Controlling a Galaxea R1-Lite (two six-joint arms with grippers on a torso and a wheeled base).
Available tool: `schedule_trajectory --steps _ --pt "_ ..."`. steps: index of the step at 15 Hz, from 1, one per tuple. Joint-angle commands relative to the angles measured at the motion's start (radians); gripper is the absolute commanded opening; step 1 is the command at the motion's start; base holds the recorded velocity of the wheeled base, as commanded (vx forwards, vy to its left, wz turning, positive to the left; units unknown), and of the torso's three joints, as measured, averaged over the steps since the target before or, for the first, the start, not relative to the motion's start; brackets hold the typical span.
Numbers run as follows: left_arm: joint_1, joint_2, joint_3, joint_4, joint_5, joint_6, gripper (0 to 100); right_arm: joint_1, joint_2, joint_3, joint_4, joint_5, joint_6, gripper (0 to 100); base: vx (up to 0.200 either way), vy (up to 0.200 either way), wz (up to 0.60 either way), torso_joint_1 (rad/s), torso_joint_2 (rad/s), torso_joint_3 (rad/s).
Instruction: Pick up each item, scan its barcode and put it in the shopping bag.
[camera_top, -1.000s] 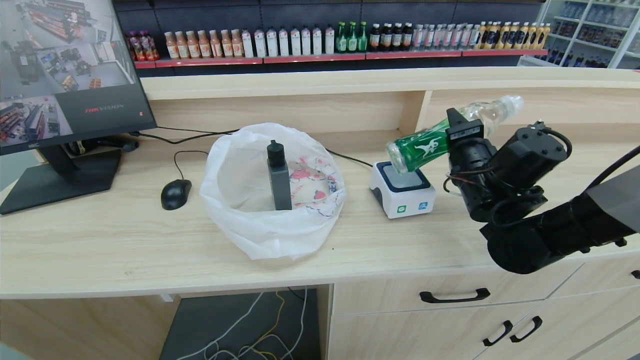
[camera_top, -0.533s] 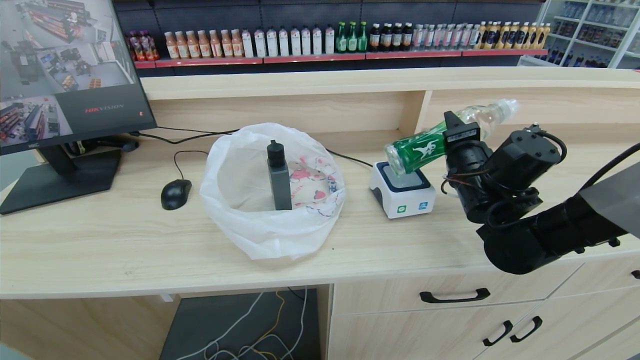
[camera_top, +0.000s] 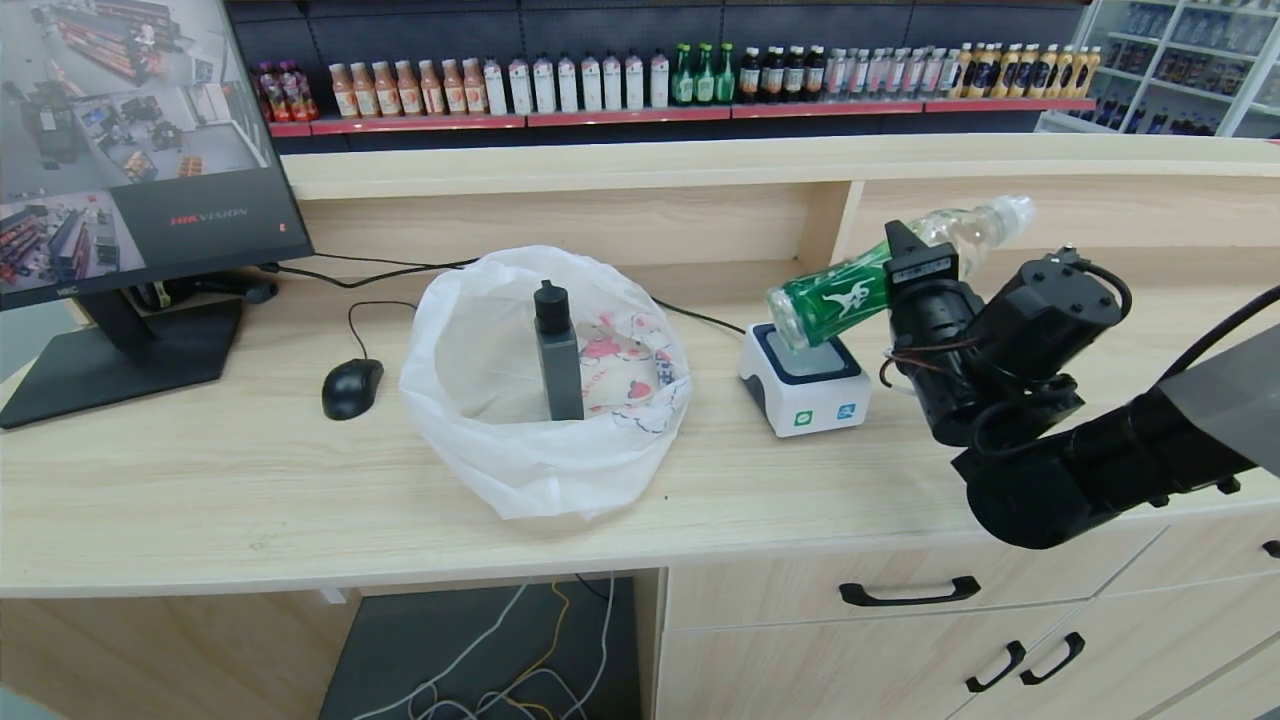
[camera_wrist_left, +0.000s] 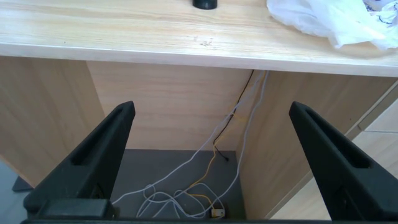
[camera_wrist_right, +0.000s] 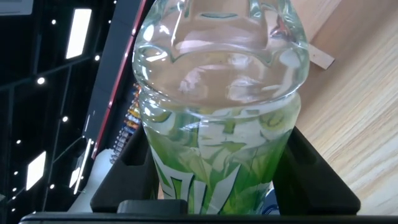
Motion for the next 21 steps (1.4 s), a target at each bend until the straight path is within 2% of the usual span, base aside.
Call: schedule_trajectory --steps 1,4,8,13,14,16,17,21 --pt "0.001 0.0 0.0 0.0 0.001 -0.001 100 0.001 -0.016 0.002 0.001 0.001 -0.002 0 0.0 0.0 0.0 0.0 0.0 0.0" --pt "0.001 0.0 0.0 0.0 0.001 -0.001 100 0.001 -0.056 -0.017 0.024 0.017 -0.078 0 0.0 0.0 0.0 0.0 0.0 0.0" --pt "0.001 0.0 0.0 0.0 0.001 -0.001 100 -0.004 -0.128 -0.017 0.019 0.059 -0.354 0 0.0 0.0 0.0 0.0 0.0 0.0" --pt "0.001 0.0 0.0 0.0 0.001 -0.001 100 0.104 -0.211 -0.008 -0.001 0.12 -0.779 0 0.0 0.0 0.0 0.0 0.0 0.0" --pt "0.001 0.0 0.0 0.0 0.001 0.001 100 0.122 -0.22 0.005 -0.027 0.169 -0.865 0 0.0 0.0 0.0 0.0 0.0 0.0" --pt "0.001 0.0 0.0 0.0 0.001 -0.001 100 0.119 -0.211 0.075 -0.106 0.425 -1.065 0 0.0 0.0 0.0 0.0 0.0 0.0" --pt "0.001 0.0 0.0 0.0 0.001 -0.001 100 0.098 -0.21 0.129 -0.126 0.496 -1.115 0 0.0 0.0 0.0 0.0 0.0 0.0" --pt "0.001 0.0 0.0 0.0 0.001 0.001 100 0.099 -0.207 0.226 -0.134 0.49 -1.127 0 0.0 0.0 0.0 0.0 0.0 0.0"
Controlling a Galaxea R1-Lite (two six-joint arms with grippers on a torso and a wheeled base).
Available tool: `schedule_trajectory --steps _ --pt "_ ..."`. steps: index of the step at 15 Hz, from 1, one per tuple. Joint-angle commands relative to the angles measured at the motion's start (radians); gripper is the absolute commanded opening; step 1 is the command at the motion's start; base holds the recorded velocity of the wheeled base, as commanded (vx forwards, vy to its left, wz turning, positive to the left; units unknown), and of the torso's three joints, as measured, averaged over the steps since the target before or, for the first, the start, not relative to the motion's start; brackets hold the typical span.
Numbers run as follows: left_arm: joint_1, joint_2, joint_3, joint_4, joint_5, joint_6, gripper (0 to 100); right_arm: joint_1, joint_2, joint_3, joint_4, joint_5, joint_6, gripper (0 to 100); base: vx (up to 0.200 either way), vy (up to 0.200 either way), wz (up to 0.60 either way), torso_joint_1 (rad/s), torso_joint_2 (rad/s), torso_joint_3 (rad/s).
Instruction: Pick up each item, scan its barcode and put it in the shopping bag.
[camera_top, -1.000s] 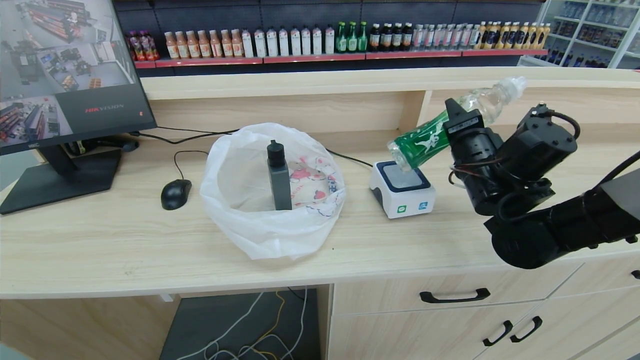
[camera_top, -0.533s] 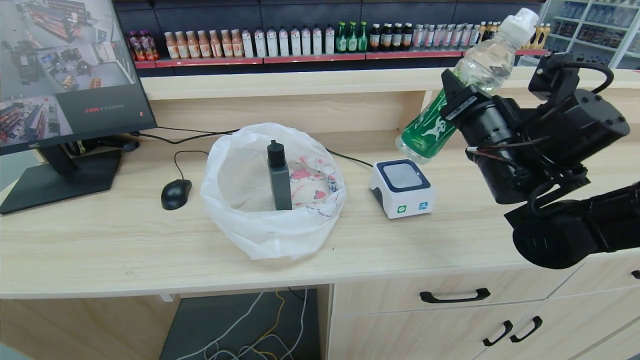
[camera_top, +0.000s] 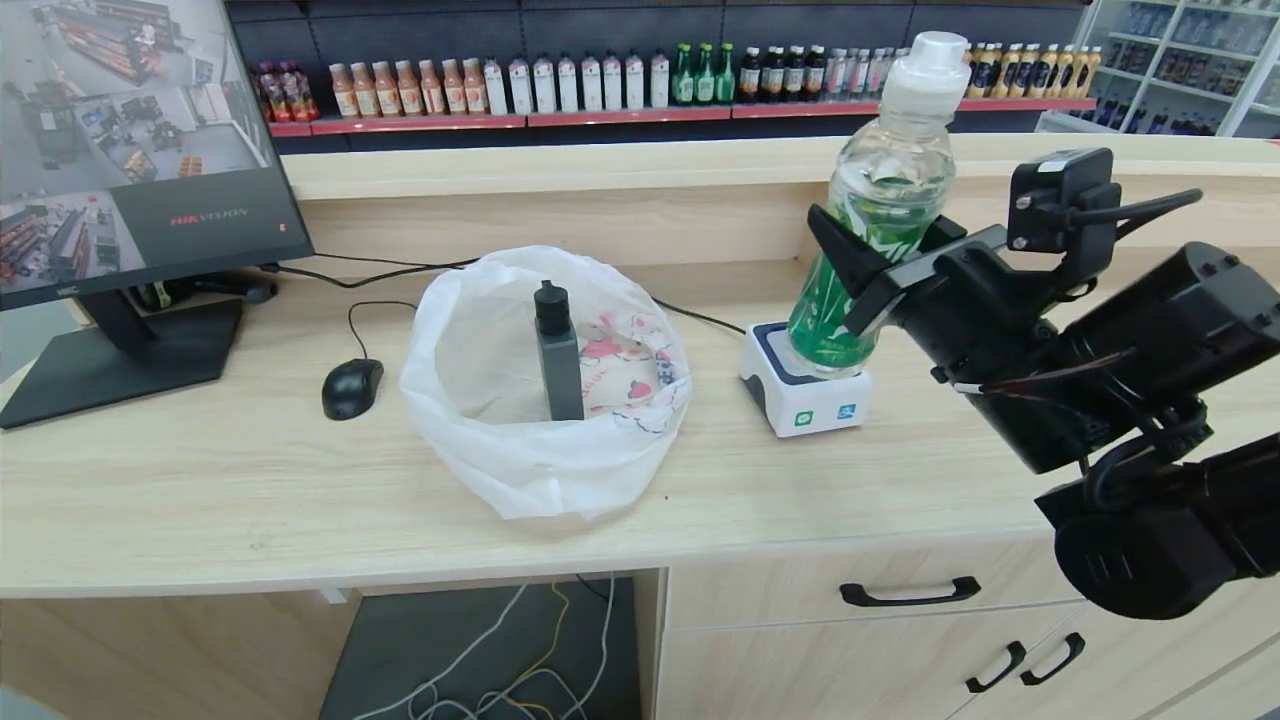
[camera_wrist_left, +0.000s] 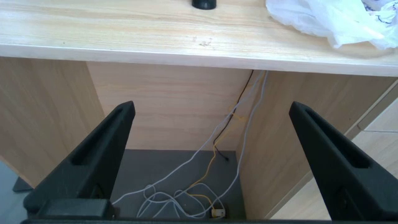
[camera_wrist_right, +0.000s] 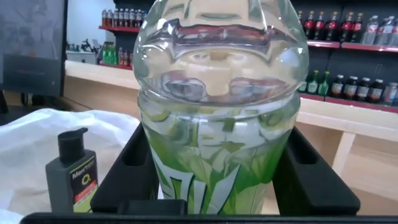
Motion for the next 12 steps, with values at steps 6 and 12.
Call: schedule_trajectory --steps 6,12 --pt "0.0 0.0 0.0 0.0 0.0 -0.003 100 -0.001 0.015 0.023 -0.003 -0.009 0.022 0 0.0 0.0 0.0 0.0 0.0 0.0" --pt "0.0 0.0 0.0 0.0 0.0 0.0 100 -0.001 0.019 0.006 -0.003 -0.014 0.026 0 -0.033 0.0 0.0 -0.001 0.0 0.001"
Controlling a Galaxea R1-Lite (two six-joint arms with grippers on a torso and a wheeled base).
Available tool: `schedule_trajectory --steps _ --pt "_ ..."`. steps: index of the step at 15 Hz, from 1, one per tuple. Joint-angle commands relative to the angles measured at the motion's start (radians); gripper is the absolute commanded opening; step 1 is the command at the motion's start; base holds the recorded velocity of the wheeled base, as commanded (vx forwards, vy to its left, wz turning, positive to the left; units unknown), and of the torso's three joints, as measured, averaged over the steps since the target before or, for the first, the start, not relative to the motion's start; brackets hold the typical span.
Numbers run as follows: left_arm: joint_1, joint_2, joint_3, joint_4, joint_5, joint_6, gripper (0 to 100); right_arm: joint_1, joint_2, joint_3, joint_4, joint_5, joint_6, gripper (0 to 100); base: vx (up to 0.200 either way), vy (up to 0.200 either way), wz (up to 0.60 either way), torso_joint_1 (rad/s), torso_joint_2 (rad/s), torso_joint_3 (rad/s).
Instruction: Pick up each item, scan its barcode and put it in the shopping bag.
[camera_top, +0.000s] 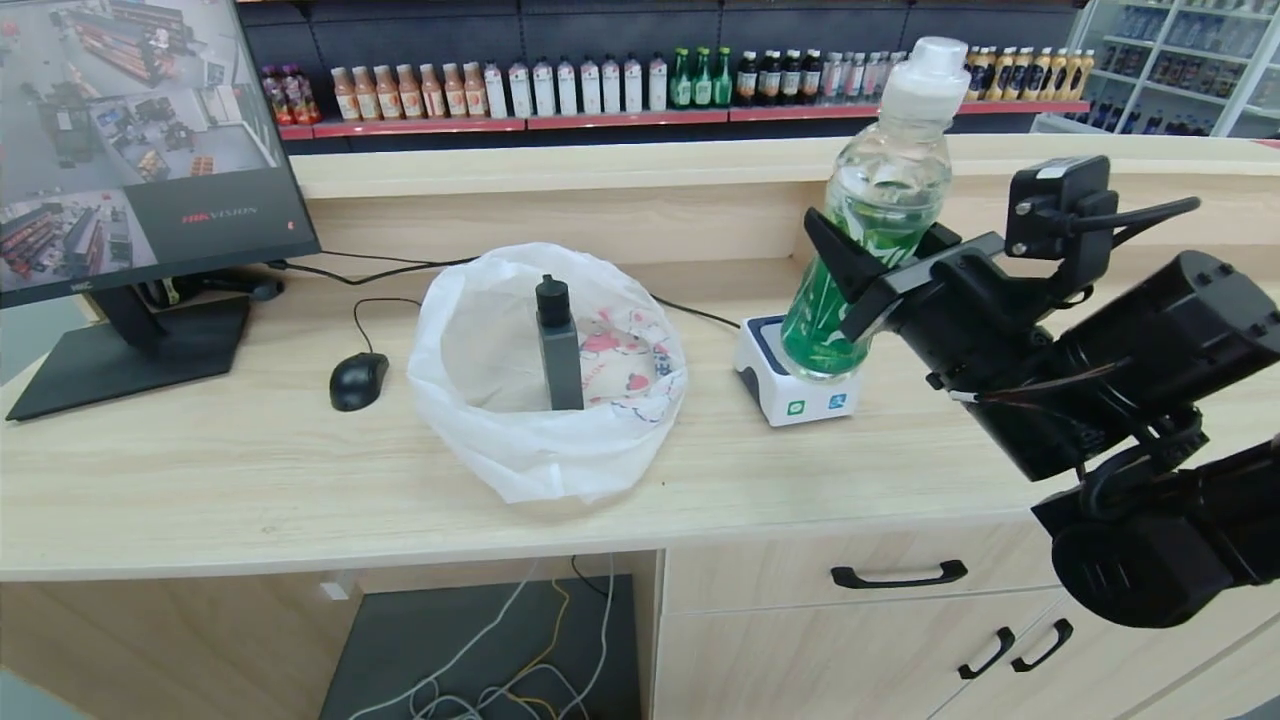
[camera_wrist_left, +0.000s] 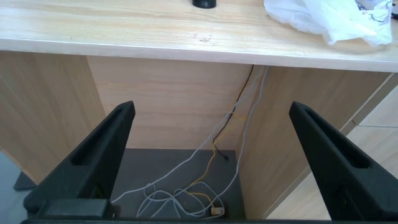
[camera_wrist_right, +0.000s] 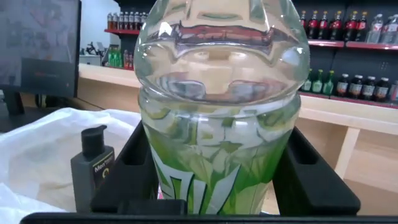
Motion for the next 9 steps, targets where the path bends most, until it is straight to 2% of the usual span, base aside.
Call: schedule_trajectory --steps 1,9 --pt "0.0 0.0 0.0 0.0 0.001 -0.003 100 -0.002 0.005 -0.003 0.004 -0.001 -0.001 0 0.0 0.0 0.0 0.0 0.0 0.0" --pt "0.0 0.0 0.0 0.0 0.001 -0.006 100 -0.008 0.015 -0.026 0.004 -0.016 0.018 0 0.0 0.2 0.0 0.007 0.0 0.002"
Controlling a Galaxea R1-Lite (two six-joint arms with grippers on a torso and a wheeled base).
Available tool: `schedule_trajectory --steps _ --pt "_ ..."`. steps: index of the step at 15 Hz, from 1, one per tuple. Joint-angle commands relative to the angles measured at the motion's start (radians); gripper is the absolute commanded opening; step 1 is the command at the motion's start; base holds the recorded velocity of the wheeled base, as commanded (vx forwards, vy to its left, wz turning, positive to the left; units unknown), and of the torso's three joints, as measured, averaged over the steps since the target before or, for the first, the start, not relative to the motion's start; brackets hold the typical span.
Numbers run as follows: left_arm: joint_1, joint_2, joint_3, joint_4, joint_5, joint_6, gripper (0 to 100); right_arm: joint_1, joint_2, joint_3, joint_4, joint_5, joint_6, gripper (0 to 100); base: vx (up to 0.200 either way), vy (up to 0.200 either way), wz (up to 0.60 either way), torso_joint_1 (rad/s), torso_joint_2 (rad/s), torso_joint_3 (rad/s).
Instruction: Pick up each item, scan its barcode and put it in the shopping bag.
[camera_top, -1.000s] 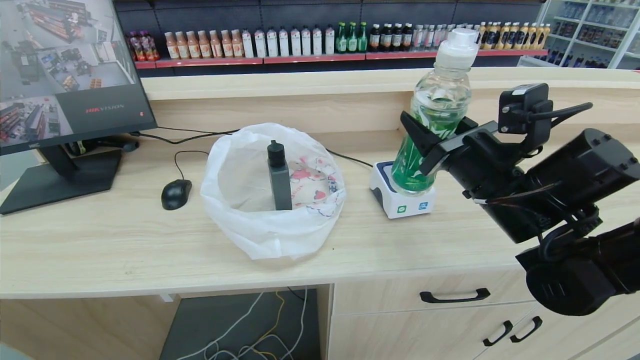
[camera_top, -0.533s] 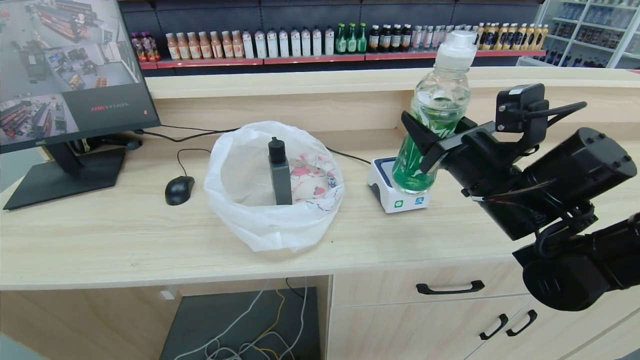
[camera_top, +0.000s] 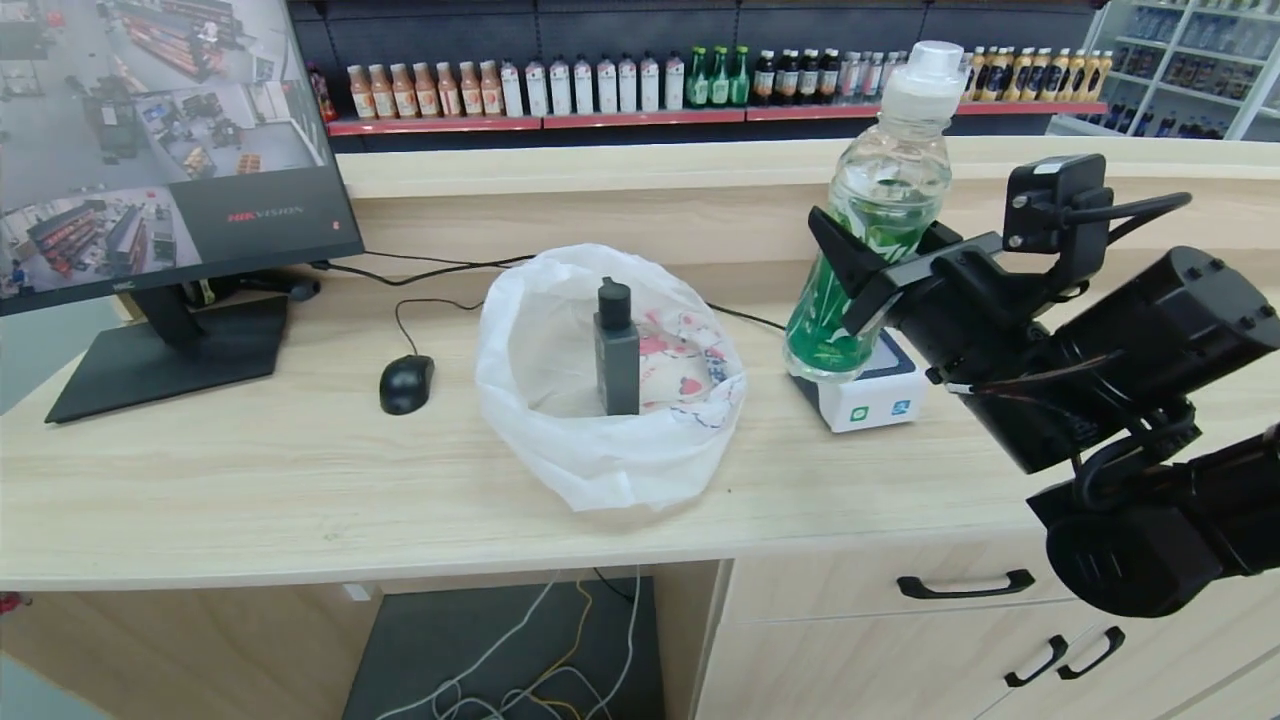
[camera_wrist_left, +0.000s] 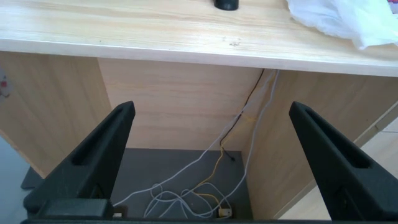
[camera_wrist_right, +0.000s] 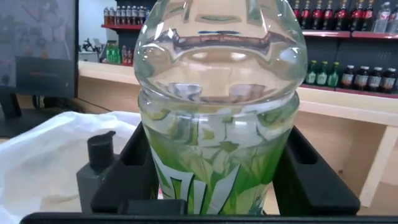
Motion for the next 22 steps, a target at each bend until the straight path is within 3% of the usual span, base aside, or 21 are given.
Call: schedule_trajectory --steps 1,4,22 --pt "0.001 0.0 0.0 0.0 0.0 0.001 100 -0.001 0.013 -0.011 0.001 -0.014 0.006 0 0.0 0.2 0.0 -0.002 0.0 0.002" --pt "0.001 0.0 0.0 0.0 0.0 0.001 100 0.0 0.034 -0.034 0.001 -0.037 0.026 0 0.0 0.2 0.0 0.007 0.0 0.004" --pt "0.001 0.0 0.0 0.0 0.0 0.006 100 0.0 0.249 -0.218 0.001 -0.043 0.031 0 0.0 0.0 0.0 0.0 0.0 0.0"
